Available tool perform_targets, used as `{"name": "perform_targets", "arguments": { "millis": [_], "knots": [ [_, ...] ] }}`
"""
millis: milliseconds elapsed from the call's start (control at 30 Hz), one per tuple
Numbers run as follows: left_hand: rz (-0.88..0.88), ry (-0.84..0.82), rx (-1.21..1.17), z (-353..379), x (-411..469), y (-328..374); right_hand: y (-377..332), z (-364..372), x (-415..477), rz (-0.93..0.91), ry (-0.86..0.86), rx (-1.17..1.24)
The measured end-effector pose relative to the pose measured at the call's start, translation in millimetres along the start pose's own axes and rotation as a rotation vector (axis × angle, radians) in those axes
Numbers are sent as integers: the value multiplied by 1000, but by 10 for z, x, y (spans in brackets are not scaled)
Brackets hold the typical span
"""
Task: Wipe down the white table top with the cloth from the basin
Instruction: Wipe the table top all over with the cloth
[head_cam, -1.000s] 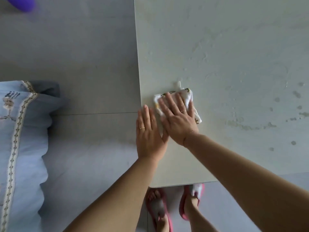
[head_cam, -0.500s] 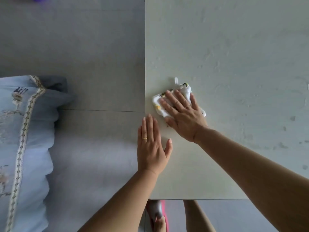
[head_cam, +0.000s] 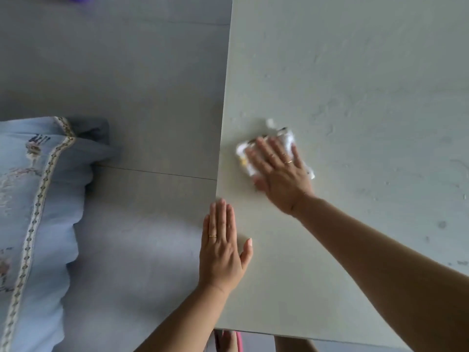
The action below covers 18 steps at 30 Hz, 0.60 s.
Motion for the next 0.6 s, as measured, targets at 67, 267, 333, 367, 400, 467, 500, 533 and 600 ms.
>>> {"name": "perform_targets", "arguments": {
  "millis": [67, 267, 333, 367, 400, 467, 500, 533, 600],
  "knots": [
    [-4, 14, -1, 4, 2, -2, 87, -30, 116, 267, 78, 110],
    [10, 35, -5, 43, 5, -12, -555, 123, 177, 26, 16, 86],
    [18, 37, -14, 37, 7, -13, -405, 43, 250, -159, -13, 7],
    [24, 40, -20, 32, 13, -16, -262, 0, 314, -184, -15, -31],
    [29, 41, -23, 26, 17, -22, -91, -53, 395, -134, -9, -35],
    [41, 33, -33, 23, 16, -44, 212, -155, 537, 159, 70, 60],
    [49, 26, -43, 21, 12, -59, 237, -168, 578, 324, 115, 137],
    [59, 21, -50, 13, 19, -69, 142, -159, 604, 439, 144, 192],
    [75, 16, -55, -12, 83, -78, -249, -75, 627, 419, 124, 213]
  ]
}}
Point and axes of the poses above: each hand's wrist, its own x-axis towards the middle knuckle, its own z-axis out of the palm, y = z × x, the point moved 5 cm from there along x, towards the middle knuckle, and after that the axes turned 7 degrees about x, right-handed, at the moved point
